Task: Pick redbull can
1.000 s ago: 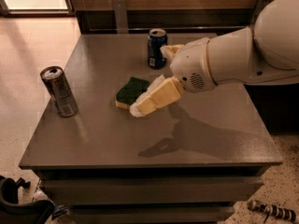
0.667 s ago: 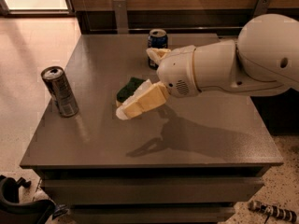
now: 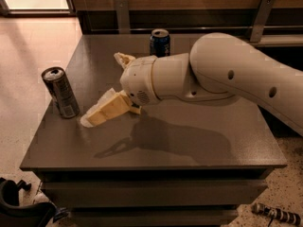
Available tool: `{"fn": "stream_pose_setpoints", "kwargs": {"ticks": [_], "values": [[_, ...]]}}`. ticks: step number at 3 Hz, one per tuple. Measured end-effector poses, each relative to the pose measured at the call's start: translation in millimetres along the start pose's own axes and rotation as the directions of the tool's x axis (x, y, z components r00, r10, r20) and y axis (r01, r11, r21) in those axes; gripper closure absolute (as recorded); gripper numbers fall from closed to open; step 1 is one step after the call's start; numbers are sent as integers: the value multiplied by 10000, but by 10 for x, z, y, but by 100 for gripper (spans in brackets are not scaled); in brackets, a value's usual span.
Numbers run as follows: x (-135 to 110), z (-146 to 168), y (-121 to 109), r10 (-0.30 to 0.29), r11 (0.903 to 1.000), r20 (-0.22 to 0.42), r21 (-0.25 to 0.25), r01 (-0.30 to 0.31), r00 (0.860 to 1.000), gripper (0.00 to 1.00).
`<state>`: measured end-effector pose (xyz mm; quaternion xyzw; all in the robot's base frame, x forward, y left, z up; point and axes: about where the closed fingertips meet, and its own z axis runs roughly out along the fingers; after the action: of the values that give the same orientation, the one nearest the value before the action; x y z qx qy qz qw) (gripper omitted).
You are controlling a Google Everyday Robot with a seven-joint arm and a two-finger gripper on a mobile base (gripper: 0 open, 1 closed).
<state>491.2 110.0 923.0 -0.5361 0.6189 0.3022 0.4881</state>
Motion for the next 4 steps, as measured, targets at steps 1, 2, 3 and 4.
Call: {"fn": "stream_pose_setpoints", "kwargs": {"ticks": [1, 2, 3, 4], "values": [[32, 471, -33, 158, 9998, -7, 147, -158, 9999, 0], [106, 828, -121, 588, 9981, 357, 136, -593, 9976, 0], [74, 1030, -125, 903, 9959, 797, -40, -903, 9927, 0], [19, 1150, -106, 1211, 9926, 1469, -250, -1187, 9817, 0]]}}
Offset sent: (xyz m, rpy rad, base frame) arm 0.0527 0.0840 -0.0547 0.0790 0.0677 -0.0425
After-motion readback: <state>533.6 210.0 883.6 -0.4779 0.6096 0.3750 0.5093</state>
